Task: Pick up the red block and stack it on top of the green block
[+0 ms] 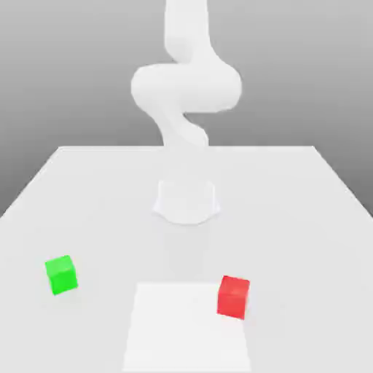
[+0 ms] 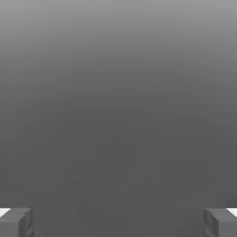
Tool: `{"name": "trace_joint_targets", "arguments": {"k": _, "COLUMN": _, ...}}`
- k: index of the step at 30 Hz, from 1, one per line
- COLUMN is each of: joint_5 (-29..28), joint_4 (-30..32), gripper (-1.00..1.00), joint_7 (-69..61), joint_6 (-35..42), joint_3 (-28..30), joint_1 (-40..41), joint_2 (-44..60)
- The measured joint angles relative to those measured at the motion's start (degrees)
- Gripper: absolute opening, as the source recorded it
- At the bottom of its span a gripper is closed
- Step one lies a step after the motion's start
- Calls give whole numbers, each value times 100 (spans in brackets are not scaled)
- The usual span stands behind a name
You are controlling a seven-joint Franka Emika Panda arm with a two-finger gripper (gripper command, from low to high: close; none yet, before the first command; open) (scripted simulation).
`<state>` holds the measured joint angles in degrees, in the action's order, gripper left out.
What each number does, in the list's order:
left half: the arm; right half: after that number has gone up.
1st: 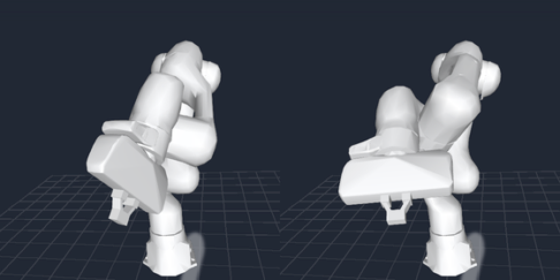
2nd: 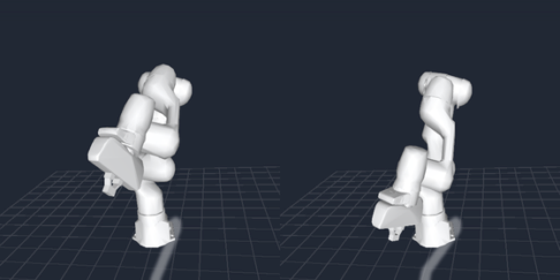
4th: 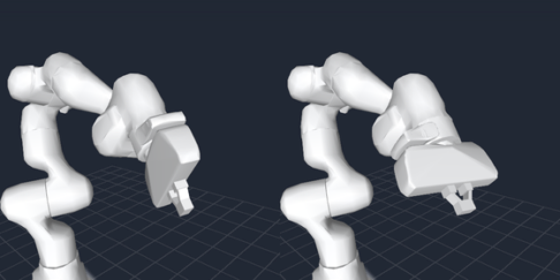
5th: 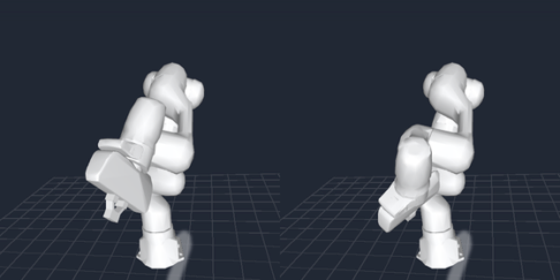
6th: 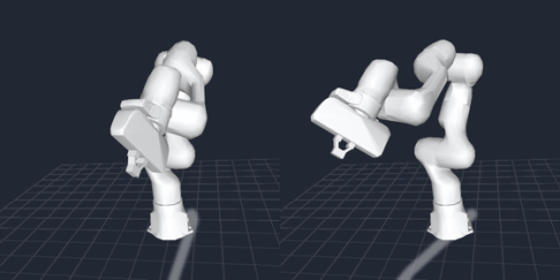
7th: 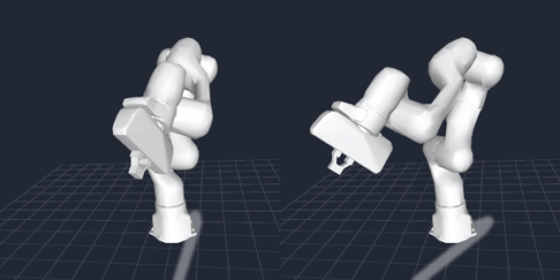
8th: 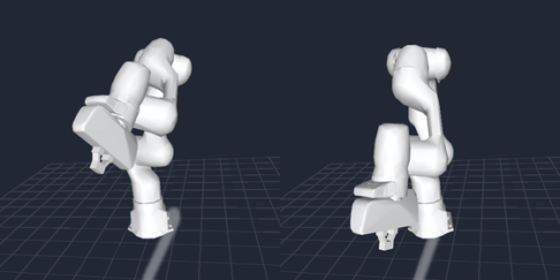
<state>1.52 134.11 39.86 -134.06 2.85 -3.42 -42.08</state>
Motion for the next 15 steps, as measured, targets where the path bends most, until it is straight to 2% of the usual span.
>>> {"name": "trace_joint_targets", "arguments": {"k": 8, "joint_5": 483, "joint_4": 751, "gripper": 0, "joint_7": -1926, "joint_6": -725, "joint_3": 703, "joint_1": -1020, "joint_2": 1283}}
{"name": "trace_joint_targets", "arguments": {"k": 15, "joint_5": 785, "joint_4": 1393, "gripper": 0, "joint_7": -3491, "joint_6": -1343, "joint_3": 1003, "joint_1": -1727, "joint_2": 2397}}
